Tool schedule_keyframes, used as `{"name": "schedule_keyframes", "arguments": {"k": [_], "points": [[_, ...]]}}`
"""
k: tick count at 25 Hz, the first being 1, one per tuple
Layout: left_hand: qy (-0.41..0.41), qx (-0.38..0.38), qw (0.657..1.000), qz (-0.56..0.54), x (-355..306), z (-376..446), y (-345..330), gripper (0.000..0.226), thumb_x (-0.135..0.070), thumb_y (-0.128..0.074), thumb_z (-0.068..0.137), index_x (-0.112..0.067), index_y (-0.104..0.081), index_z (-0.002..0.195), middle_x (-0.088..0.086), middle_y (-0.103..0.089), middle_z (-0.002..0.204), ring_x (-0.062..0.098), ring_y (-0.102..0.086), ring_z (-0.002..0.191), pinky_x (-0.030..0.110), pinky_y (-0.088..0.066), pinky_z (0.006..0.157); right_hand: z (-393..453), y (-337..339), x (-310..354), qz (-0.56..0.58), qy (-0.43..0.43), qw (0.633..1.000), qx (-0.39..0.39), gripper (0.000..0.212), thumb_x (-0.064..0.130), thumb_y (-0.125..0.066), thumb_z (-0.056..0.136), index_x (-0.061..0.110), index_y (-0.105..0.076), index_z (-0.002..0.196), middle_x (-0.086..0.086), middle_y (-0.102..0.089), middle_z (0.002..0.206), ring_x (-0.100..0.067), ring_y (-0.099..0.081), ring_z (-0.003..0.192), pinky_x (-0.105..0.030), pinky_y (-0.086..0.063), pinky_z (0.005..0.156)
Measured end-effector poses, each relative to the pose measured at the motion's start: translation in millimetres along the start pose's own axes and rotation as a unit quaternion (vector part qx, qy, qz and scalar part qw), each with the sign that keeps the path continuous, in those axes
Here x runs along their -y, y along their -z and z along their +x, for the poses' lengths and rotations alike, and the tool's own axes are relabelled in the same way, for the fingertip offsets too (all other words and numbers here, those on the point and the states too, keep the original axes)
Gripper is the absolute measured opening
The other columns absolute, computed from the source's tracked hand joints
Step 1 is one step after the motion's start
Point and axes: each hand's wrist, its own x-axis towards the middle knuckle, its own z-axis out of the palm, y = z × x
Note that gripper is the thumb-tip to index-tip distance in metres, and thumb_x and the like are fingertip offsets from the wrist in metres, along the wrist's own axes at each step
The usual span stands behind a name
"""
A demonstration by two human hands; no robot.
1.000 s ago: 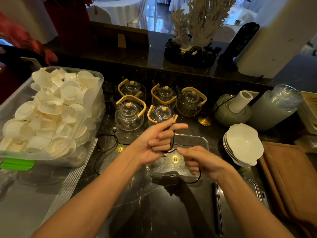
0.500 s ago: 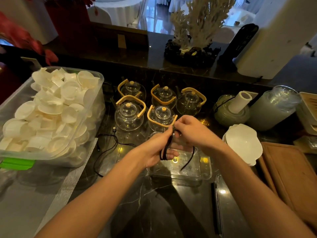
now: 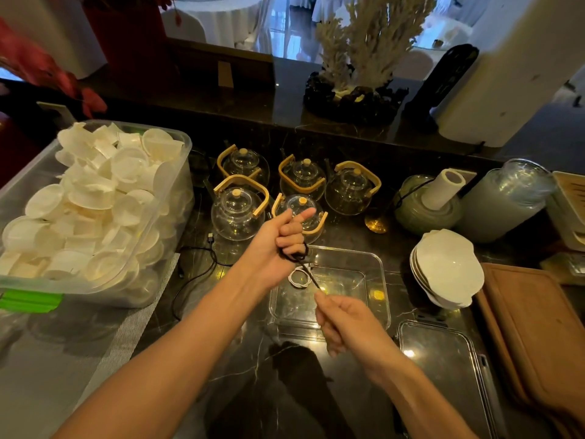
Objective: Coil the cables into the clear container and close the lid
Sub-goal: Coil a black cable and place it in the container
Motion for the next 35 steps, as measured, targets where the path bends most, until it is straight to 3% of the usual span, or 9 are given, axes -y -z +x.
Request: {"name": "schedule_keyframes", "arguments": {"k": [2, 6, 11, 17, 21, 23, 28, 32, 35], "points": [[0.018, 0.042, 0.999, -0.011, 0.8, -4.9, -2.1, 0.038, -0.026, -0.038, 0.109, 0.001, -0.058, 0.127, -0.008, -0.037, 0.043, 0.004, -0.034, 0.029, 0.015, -0.028, 0.032, 6.9, 11.9, -11.3, 0.057, -0.036, 0.998, 0.016, 0.046, 0.053, -0.064, 0.096, 0.02, -0.059, 0.065, 0.0, -0.044, 0.049, -0.014, -0.041, 0.044, -0.031, -0.051, 0.061], [0.099, 0.127, 0.984, 0.073, 12.7, -13.0, -2.2, 0.039, -0.027, -0.041, 0.108, 0.002, -0.061, 0.122, -0.009, -0.038, 0.04, 0.003, -0.033, 0.026, 0.015, -0.018, 0.031, 28.9, 43.2, 1.9, -0.14, -0.091, 0.986, 0.014, 0.056, 0.072, -0.071, 0.079, 0.027, -0.053, 0.052, 0.003, -0.048, 0.051, -0.013, -0.044, 0.05, -0.026, -0.045, 0.06], [0.205, 0.224, 0.924, 0.234, 25.0, -19.2, 6.7, 0.042, -0.038, -0.043, 0.106, -0.002, -0.065, 0.106, -0.011, -0.039, 0.039, 0.001, -0.033, 0.026, 0.014, -0.019, 0.033, 58.3, 77.7, 54.6, -0.073, -0.094, 0.992, 0.032, 0.029, 0.035, -0.074, 0.092, 0.007, -0.069, 0.086, 0.007, -0.037, 0.055, -0.006, -0.027, 0.044, -0.019, -0.024, 0.039], [0.117, 0.041, 0.95, 0.285, 39.1, -12.3, 7.4, 0.06, -0.068, -0.04, 0.097, -0.012, -0.06, 0.096, -0.006, -0.047, 0.05, 0.001, -0.029, 0.033, 0.015, -0.019, 0.034, 45.0, 49.8, 91.7, -0.108, 0.008, 0.994, -0.023, 0.008, 0.005, -0.05, 0.102, 0.009, -0.056, 0.099, -0.006, -0.066, 0.068, -0.01, -0.05, 0.046, -0.024, -0.042, 0.042], [0.037, -0.04, 0.927, 0.372, 47.1, -8.9, 0.9, 0.051, -0.065, -0.047, 0.097, -0.021, -0.068, 0.081, -0.005, -0.055, 0.057, 0.006, -0.044, 0.045, 0.019, -0.028, 0.04, 17.2, 12.8, 79.7, -0.377, 0.092, 0.913, -0.125, 0.008, 0.017, -0.052, 0.103, 0.025, -0.05, 0.103, 0.003, -0.071, 0.08, -0.012, -0.065, 0.067, -0.037, -0.054, 0.06], [0.001, -0.088, 0.917, 0.388, 51.3, -5.8, -3.7, 0.04, -0.052, -0.056, 0.098, -0.019, -0.07, 0.078, -0.002, -0.058, 0.059, 0.012, -0.053, 0.054, 0.024, -0.039, 0.049, 3.0, -3.1, 67.2, -0.388, 0.147, 0.893, -0.176, 0.011, 0.018, -0.053, 0.103, 0.029, -0.048, 0.102, 0.005, -0.068, 0.082, -0.012, -0.065, 0.069, -0.041, -0.056, 0.061], [-0.037, -0.116, 0.959, 0.255, 44.9, -0.2, -4.1, 0.036, -0.033, -0.052, 0.104, -0.008, -0.074, 0.092, 0.0, -0.063, 0.066, 0.013, -0.065, 0.064, 0.026, -0.056, 0.065, -9.9, -30.1, 32.7, 0.014, 0.16, 0.967, -0.197, 0.022, 0.005, -0.058, 0.103, 0.02, -0.069, 0.115, -0.001, -0.077, 0.096, -0.021, -0.076, 0.069, -0.037, -0.063, 0.062], [-0.019, -0.084, 0.991, 0.106, 44.0, -3.2, -10.4, 0.032, -0.033, -0.056, 0.102, -0.008, -0.071, 0.089, -0.003, -0.052, 0.057, 0.007, -0.057, 0.048, 0.019, -0.05, 0.047, -6.8, -26.2, 28.1, 0.368, 0.101, 0.916, -0.121, 0.027, 0.008, -0.063, 0.096, 0.003, -0.074, 0.12, -0.017, -0.078, 0.111, -0.016, -0.076, 0.072, -0.025, -0.062, 0.061], [-0.025, -0.069, 0.995, 0.064, 43.2, -4.2, -13.5, 0.035, -0.037, -0.055, 0.102, -0.008, -0.073, 0.095, -0.002, -0.056, 0.062, 0.009, -0.064, 0.056, 0.019, -0.052, 0.05, -9.2, -26.4, 22.9, 0.433, 0.068, 0.895, -0.078, 0.028, 0.01, -0.067, 0.091, 0.006, -0.078, 0.116, -0.009, -0.076, 0.104, -0.008, -0.067, 0.069, -0.02, -0.059, 0.057]]}}
